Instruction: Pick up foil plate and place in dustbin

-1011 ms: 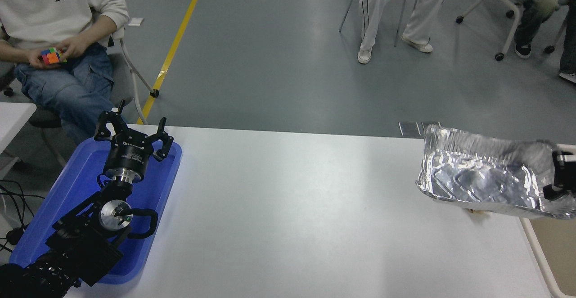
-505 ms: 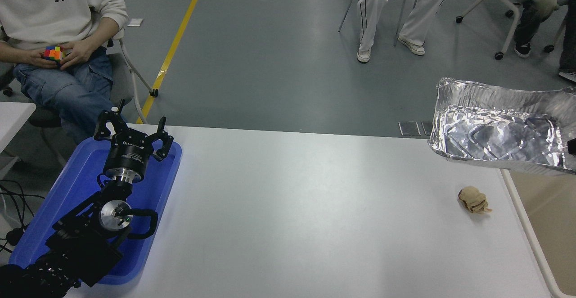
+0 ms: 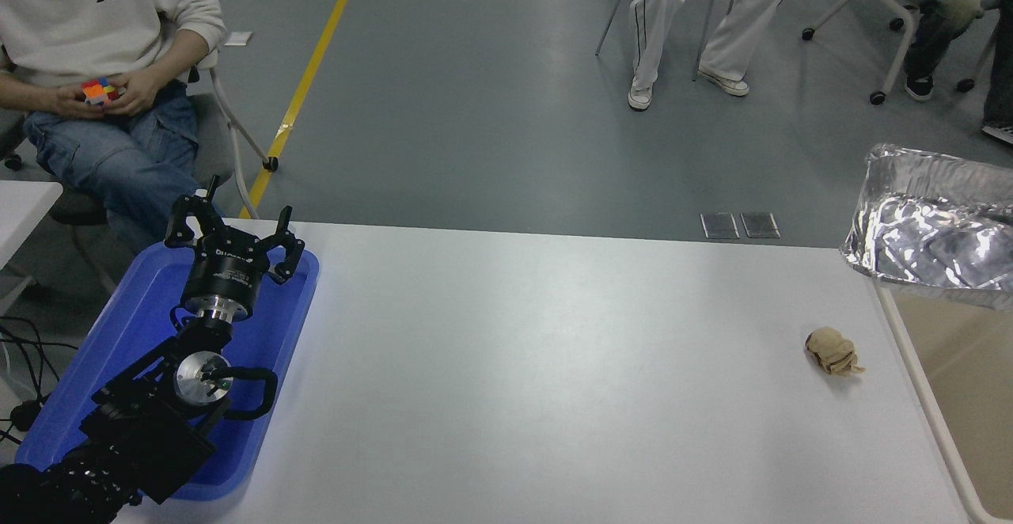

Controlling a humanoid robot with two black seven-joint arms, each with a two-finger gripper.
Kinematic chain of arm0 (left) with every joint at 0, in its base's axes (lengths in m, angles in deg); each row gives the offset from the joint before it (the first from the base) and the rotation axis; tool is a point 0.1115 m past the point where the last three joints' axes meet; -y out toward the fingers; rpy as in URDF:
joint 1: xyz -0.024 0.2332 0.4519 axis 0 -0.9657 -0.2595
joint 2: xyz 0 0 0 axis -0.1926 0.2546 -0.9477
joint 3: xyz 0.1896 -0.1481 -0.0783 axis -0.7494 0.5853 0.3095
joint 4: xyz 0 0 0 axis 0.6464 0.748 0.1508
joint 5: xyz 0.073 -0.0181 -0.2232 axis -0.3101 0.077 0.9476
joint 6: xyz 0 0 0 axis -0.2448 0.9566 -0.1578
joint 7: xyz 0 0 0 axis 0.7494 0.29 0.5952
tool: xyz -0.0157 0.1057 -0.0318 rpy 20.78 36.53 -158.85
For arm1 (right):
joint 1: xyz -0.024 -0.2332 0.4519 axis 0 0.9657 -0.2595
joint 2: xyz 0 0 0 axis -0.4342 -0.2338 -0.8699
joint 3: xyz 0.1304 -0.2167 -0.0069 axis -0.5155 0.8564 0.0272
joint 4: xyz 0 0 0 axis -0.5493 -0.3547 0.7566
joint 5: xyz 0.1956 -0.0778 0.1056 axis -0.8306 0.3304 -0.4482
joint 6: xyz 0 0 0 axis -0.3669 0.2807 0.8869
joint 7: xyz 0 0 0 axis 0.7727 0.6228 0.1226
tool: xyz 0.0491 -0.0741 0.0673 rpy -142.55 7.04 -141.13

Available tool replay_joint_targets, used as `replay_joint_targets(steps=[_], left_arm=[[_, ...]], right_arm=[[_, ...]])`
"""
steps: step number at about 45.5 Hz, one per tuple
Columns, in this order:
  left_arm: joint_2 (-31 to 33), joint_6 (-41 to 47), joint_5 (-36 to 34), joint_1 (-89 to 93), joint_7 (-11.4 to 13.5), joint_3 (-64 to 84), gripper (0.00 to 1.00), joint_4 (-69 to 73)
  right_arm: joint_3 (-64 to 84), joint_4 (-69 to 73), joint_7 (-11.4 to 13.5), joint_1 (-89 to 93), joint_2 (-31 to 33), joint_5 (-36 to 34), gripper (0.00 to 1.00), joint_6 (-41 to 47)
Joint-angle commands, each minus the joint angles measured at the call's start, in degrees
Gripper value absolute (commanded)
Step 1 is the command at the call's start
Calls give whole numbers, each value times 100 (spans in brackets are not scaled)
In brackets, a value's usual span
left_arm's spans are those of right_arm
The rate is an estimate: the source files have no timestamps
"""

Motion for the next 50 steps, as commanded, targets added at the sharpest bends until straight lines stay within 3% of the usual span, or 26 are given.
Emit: replay_joint_targets(steps=[1,10,19,22,32,50], left_arm=[[-1,0,1,0,0,-4,100,0],[-1,0,1,0,0,-4,100,0],[-1,0,1,0,0,-4,100,0],[-1,0,1,0,0,-4,100,0],[-1,0,1,0,0,5,100,0],[-1,0,1,0,9,5,100,0]], right_arm=[[256,-719,2,173,478,-5,0,0],[133,-1326,2,937,751,-119,0,0],[203,-1344,11,1649,829,-804,0,-26],[160,-1352,20,1860,1005,-1138,0,-429],[-305,-1431,38,2871,1102,-1165,0,-1713],[-2476,-2811,99,5577,1401,-1165,0,-2276]])
